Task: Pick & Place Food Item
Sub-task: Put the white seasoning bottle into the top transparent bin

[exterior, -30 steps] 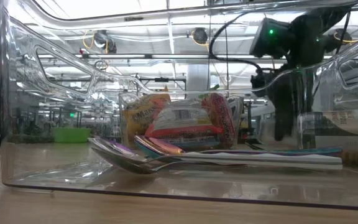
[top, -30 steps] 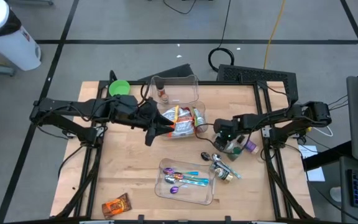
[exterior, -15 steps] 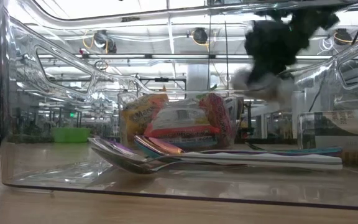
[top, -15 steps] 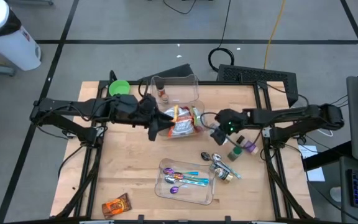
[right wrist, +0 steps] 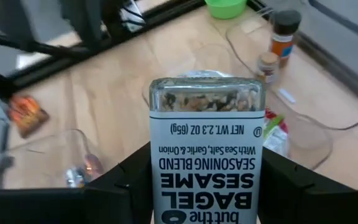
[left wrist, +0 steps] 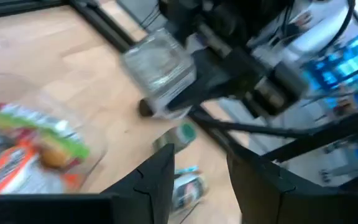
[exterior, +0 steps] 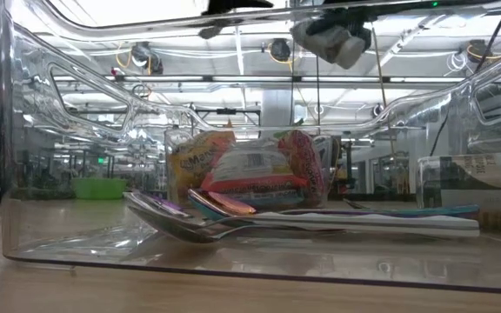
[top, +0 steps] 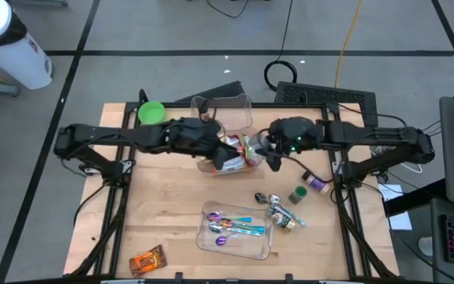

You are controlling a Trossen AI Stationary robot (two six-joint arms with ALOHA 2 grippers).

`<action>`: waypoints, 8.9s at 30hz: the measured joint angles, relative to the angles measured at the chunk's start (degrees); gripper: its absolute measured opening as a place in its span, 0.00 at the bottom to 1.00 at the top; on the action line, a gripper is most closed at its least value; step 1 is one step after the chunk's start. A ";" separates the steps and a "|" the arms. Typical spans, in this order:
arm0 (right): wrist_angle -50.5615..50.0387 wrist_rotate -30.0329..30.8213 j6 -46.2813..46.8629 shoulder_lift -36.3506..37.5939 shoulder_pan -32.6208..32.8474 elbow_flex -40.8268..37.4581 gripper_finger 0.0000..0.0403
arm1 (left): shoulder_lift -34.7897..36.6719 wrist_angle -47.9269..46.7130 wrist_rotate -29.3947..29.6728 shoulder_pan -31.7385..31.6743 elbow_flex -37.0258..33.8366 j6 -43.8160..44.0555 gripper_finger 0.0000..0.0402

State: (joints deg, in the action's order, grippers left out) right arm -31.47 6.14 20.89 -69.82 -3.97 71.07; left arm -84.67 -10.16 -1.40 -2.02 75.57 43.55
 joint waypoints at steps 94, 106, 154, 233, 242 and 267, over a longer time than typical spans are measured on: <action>-5.13 2.48 -11.52 -3.26 5.60 1.42 0.47 | -12.78 15.35 -9.80 -5.09 -0.04 24.13 0.52; -2.70 2.43 -10.91 -3.05 5.62 1.62 0.77 | -12.85 16.31 -11.22 -4.98 -0.07 21.74 0.51; 16.95 12.36 -19.92 17.32 12.31 -4.72 0.73 | -10.69 37.74 -23.42 -10.30 -0.09 21.69 0.51; 44.56 31.24 -29.96 15.25 18.96 -16.94 0.49 | -8.28 38.46 -27.40 -14.66 -0.04 24.71 0.81; 41.55 31.11 -32.18 15.69 18.98 -9.73 0.49 | -7.57 55.08 -34.77 -21.45 -0.04 28.18 0.76; -7.83 -11.31 -24.69 -13.50 -13.95 31.51 0.49 | 12.53 56.31 -38.14 -28.07 -0.02 7.12 0.70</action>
State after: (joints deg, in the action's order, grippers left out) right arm -39.30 -5.17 -3.80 -83.32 -17.92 102.58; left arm -72.14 46.15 -39.54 -30.09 75.55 50.68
